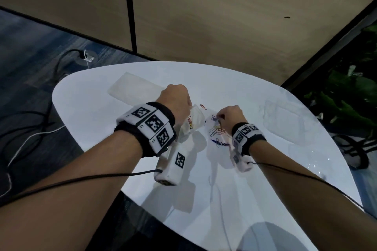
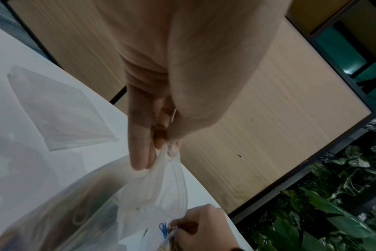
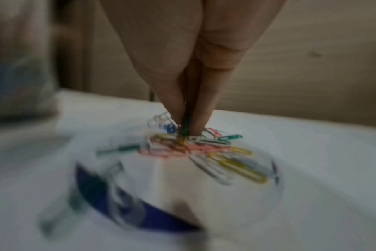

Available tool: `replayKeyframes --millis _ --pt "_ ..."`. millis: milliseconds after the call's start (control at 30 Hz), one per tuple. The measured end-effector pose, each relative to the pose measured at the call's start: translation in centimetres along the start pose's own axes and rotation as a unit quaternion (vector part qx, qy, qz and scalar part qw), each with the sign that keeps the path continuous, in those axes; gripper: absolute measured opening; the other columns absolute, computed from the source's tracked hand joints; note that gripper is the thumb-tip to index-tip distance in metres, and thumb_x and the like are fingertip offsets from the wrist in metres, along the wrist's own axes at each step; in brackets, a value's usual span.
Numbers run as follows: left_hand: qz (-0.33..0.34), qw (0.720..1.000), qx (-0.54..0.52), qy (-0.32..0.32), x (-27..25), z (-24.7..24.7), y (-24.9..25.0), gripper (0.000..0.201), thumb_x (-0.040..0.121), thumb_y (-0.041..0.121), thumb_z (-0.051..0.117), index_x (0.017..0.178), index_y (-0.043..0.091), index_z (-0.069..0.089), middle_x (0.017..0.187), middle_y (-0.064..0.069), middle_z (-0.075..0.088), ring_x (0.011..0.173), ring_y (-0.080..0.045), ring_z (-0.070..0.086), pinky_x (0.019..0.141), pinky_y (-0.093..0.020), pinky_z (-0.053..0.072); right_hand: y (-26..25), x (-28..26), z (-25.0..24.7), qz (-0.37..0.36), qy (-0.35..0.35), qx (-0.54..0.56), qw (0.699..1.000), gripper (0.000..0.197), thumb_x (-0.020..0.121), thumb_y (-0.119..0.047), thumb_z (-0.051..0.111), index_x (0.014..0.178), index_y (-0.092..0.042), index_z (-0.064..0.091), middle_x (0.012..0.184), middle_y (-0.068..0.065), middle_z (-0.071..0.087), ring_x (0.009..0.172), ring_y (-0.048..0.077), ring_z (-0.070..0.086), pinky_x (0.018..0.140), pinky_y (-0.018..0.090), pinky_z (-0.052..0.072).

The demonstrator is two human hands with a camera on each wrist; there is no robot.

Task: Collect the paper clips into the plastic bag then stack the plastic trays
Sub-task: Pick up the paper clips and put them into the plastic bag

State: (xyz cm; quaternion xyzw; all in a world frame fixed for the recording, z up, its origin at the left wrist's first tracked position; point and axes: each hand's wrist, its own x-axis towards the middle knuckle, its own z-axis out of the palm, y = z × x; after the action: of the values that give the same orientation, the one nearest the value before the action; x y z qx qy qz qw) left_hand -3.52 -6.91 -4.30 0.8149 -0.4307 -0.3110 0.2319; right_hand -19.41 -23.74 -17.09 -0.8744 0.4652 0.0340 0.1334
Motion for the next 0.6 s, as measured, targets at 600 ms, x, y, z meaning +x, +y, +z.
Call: replayKeyframes --millis 600 --pt "-0.017 0.999 -0.042 0.006 -0.3 -0.2 0.1 0.020 0.092 0.002 0.057 0.097 0.004 0.076 0.098 -0.018 0.076 0.093 -0.036 0.074 0.087 -0.041 0.061 -9.5 -7.9 -5.0 -0.014 0.011 0.396 0.918 0.011 0.075 -0.006 0.078 0.084 -0.011 0.078 0.082 0.005 0.076 0.078 0.017 0.072 0.083 0.031 0.059"
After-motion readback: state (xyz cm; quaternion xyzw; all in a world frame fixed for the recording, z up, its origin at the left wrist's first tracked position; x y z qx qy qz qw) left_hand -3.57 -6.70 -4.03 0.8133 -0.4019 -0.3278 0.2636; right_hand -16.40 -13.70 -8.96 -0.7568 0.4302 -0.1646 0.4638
